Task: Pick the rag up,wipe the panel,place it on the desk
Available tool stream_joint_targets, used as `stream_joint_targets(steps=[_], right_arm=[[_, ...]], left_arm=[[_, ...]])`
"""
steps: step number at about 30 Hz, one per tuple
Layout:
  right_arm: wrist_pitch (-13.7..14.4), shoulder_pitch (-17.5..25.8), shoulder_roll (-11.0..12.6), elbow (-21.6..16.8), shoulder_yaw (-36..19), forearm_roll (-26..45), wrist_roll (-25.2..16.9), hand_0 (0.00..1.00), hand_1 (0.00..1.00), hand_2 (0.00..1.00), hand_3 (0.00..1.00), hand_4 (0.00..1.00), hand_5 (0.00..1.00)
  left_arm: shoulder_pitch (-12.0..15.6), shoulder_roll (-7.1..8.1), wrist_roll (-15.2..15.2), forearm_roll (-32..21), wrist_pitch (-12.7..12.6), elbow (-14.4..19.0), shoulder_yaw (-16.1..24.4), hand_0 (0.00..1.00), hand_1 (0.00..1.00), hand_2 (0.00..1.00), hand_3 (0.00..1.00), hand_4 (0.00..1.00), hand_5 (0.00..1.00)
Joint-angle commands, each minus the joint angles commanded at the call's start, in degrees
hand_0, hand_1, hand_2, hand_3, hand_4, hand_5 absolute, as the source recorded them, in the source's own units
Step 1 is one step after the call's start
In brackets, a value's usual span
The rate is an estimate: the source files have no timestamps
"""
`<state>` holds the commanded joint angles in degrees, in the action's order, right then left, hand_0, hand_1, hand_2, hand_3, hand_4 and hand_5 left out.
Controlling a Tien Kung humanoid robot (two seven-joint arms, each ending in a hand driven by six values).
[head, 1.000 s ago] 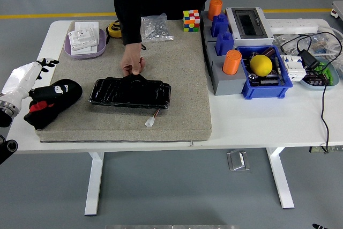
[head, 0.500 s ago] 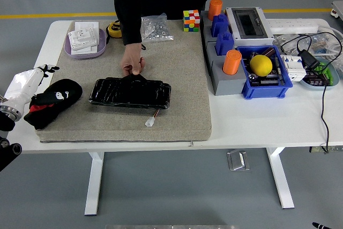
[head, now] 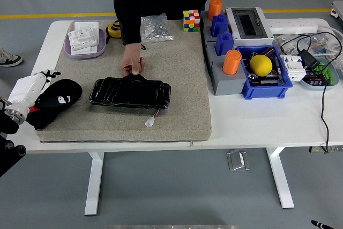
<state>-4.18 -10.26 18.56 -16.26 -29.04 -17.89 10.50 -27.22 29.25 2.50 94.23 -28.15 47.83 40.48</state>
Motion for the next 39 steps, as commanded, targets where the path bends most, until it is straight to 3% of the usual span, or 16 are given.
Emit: stream_joint_targets(steps=[21, 22, 27, 28, 39], right_arm=[[-0.07, 0.21, -0.16, 0.19, -0.09, -0.22, 0.24, 0.794, 0.671, 0.718, 0.658, 0.998, 0.517], [-0.08, 0.23, -0.17, 0.2, -0.11, -0.25, 0.24, 0.794, 0.671, 0.718, 0.658, 0.998, 0.519], [-0.15, 0.36, -0.1, 0.17, 0.01, -0.03, 0.2, 0.794, 0.671, 0.718, 0.658, 0.998, 0.519], [-0.15, 0.38, -0.08, 0.14, 0.0, -0.02, 0.19, 0.794, 0.671, 0.718, 0.66, 0.998, 0.521], [-0.14, 0.41, -0.02, 0.13, 0.06, -0.21, 0.25, 0.794, 0.671, 0.718, 0.659, 0.998, 0.523]], left_arm=[[-0.21, -1.04, 0.26, -1.5, 0.15, -2.3, -1.66, 0.499, 0.704, 0.803, 0.817, 0.998, 0.629], [-0.23, -1.05, 0.25, -1.53, 0.15, -2.35, -1.68, 0.49, 0.687, 0.802, 0.818, 0.998, 0.562], [-0.46, -1.07, 0.18, -2.08, -0.15, -3.07, -2.05, 0.49, 0.687, 0.802, 0.818, 0.998, 0.562], [-0.46, -1.07, 0.07, -2.12, -0.18, -3.16, -2.1, 0.462, 0.621, 0.8, 0.821, 0.988, 0.419], [-0.02, -1.34, -0.4, -2.59, -0.94, -3.68, -2.28, 0.448, 0.56, 0.799, 0.822, 0.961, 0.381]])
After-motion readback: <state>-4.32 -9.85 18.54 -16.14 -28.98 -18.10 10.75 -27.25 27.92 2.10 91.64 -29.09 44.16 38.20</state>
